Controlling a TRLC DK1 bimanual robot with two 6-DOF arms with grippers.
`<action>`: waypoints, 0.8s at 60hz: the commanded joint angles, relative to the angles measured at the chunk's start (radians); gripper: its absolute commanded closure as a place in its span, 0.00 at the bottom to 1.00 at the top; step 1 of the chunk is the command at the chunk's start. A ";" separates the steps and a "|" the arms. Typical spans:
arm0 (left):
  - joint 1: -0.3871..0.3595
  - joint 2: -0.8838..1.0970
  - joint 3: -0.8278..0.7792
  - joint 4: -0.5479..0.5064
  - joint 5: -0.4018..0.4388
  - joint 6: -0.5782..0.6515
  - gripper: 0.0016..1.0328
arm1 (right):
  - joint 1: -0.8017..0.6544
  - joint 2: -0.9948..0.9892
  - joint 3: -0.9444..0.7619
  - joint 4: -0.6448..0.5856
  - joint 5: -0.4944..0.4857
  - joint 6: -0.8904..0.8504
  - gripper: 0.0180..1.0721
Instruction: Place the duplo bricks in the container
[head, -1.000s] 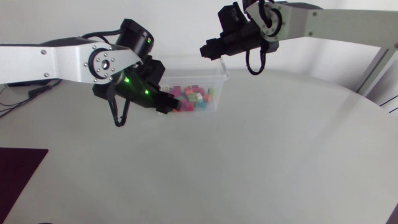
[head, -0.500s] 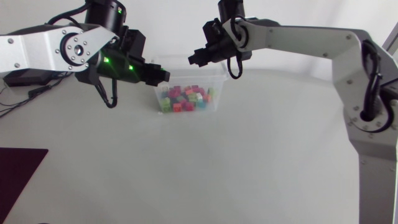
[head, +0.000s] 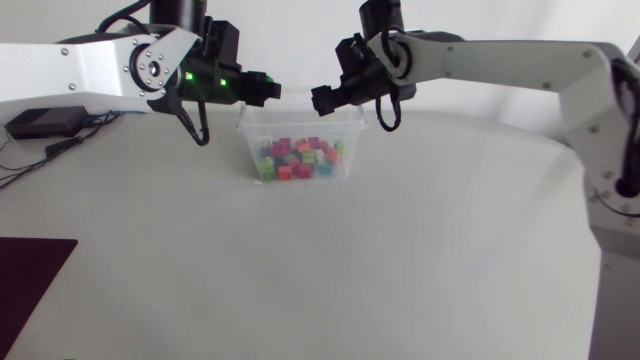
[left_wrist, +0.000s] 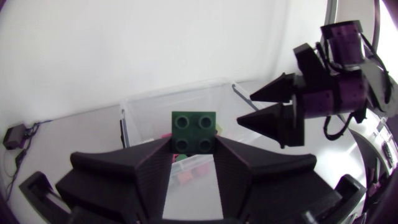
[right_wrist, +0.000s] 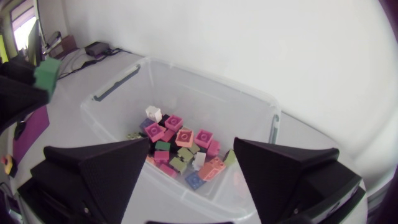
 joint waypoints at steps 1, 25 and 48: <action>0.000 0.050 0.045 0.034 0.008 -0.003 0.75 | -0.008 -0.108 -0.103 0.036 0.010 0.021 0.04; -0.027 0.232 0.219 0.080 0.002 -0.003 0.71 | -0.091 -0.394 -0.453 0.128 0.013 0.015 0.04; -0.027 0.395 0.393 0.089 -0.104 0.020 0.08 | -0.130 -0.628 -0.680 0.149 0.031 -0.019 0.04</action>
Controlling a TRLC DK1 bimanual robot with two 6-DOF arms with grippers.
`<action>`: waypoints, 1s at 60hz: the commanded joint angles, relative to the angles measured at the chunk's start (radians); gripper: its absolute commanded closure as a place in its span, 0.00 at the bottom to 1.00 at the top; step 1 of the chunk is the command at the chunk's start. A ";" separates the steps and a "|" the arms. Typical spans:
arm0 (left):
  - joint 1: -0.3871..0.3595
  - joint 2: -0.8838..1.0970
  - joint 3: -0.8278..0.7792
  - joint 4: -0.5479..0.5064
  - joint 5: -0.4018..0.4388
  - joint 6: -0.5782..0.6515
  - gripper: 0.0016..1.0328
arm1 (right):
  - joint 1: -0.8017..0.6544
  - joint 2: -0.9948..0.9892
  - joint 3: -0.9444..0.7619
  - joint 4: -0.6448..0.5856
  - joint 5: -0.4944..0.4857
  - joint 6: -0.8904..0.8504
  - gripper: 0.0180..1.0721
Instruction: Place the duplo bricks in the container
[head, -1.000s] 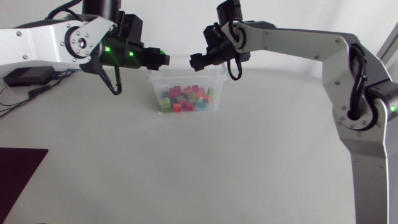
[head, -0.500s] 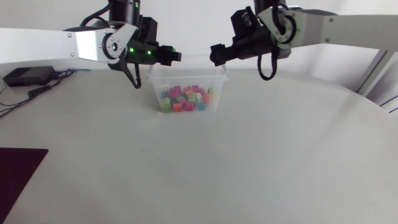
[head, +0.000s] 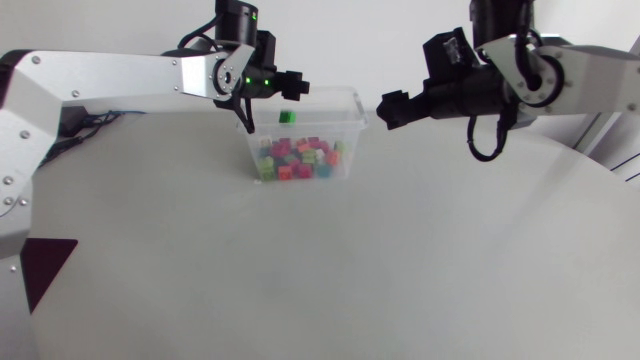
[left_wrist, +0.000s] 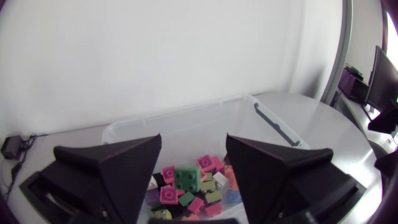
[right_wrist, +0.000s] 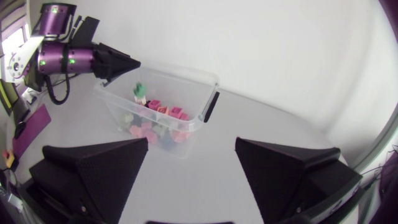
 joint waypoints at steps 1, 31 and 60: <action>0.001 0.023 0.044 0.001 -0.010 0.017 0.06 | -0.017 -0.072 -0.048 0.005 0.009 -0.015 0.04; 0.107 -0.447 -0.347 0.074 -0.010 0.071 0.05 | -0.103 -0.439 -0.264 0.051 0.146 -0.066 0.04; 0.233 -0.960 -0.875 0.207 -0.005 0.094 0.05 | -0.107 -0.822 -0.554 0.073 0.274 -0.121 0.04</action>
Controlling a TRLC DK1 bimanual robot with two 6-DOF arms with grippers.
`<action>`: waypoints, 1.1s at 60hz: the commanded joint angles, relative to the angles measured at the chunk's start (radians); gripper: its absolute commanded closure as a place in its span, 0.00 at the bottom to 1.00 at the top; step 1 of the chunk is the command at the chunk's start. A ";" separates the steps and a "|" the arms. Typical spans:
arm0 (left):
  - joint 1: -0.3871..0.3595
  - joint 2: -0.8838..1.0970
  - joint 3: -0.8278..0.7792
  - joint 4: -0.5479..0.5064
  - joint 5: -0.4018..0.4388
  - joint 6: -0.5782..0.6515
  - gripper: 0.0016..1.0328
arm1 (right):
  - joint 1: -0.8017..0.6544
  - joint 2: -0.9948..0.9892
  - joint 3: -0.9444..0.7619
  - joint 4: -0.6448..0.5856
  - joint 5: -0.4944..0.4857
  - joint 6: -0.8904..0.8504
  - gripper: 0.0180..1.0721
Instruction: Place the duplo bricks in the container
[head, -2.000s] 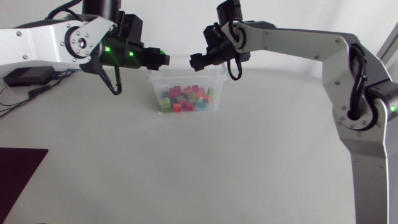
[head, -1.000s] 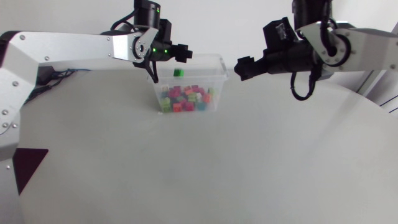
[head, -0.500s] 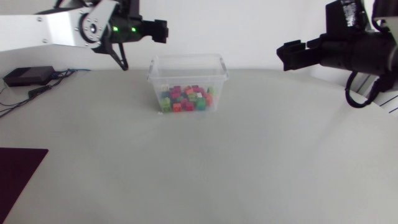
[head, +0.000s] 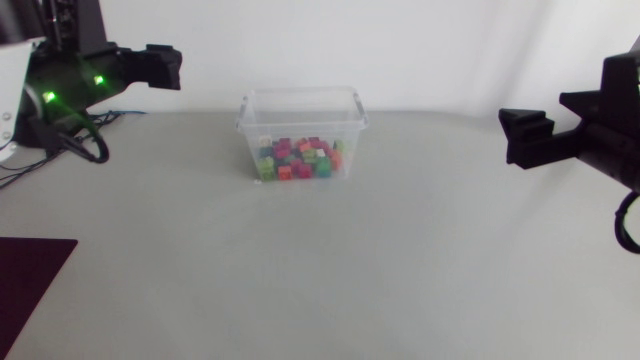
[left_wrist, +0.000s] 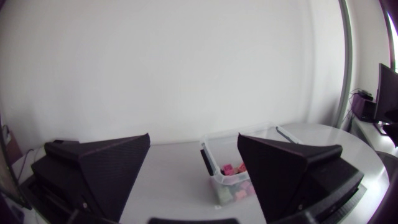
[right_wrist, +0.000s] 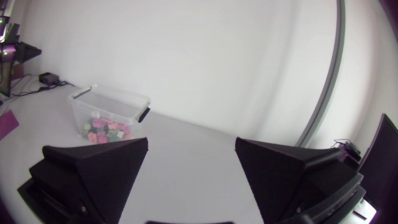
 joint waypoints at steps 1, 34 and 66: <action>0.021 -0.104 -0.103 0.027 0.002 0.026 0.05 | -0.011 -0.079 -0.074 0.024 0.025 -0.015 0.04; 0.081 -0.686 -0.578 0.017 0.011 0.087 0.06 | -0.032 -0.536 -0.387 0.020 0.109 -0.085 0.04; 0.119 -0.973 -0.799 -0.064 0.034 0.010 0.10 | -0.114 -0.668 -0.575 0.073 -0.017 0.070 0.04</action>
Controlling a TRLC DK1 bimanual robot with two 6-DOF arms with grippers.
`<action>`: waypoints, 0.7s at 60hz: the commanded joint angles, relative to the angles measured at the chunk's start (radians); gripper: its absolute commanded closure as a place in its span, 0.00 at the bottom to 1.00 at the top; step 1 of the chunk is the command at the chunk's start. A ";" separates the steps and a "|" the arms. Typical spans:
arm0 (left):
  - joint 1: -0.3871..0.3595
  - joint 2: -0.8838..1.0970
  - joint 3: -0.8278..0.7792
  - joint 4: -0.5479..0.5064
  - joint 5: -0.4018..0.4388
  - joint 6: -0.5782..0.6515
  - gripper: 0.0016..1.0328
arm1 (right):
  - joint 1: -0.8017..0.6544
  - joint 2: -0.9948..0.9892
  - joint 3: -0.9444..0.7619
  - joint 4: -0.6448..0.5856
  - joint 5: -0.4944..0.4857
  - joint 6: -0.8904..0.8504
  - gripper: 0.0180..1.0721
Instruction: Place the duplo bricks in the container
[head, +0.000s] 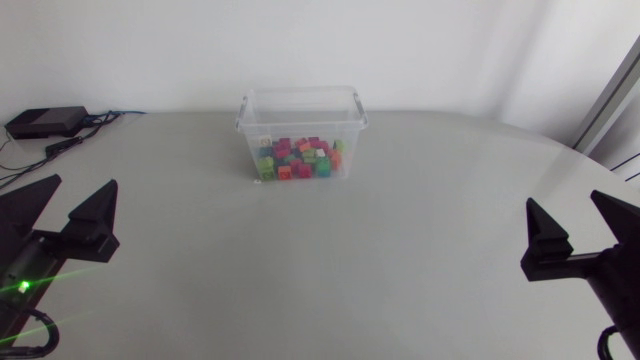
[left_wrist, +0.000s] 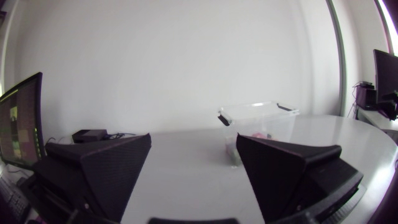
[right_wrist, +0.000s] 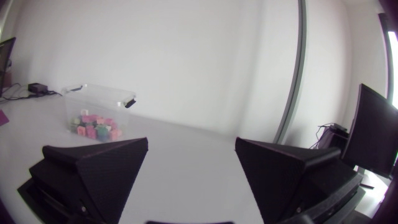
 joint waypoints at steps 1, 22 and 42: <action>0.012 -0.044 -0.052 -0.012 0.010 -0.035 0.10 | -0.017 -0.022 -0.049 0.022 -0.018 0.050 0.04; 0.039 -0.229 -0.195 -0.068 0.026 -0.089 0.10 | -0.071 -0.098 -0.173 0.063 -0.107 0.162 0.04; 0.045 -0.266 -0.223 -0.079 0.030 -0.100 0.05 | -0.082 -0.113 -0.198 0.072 -0.125 0.185 0.04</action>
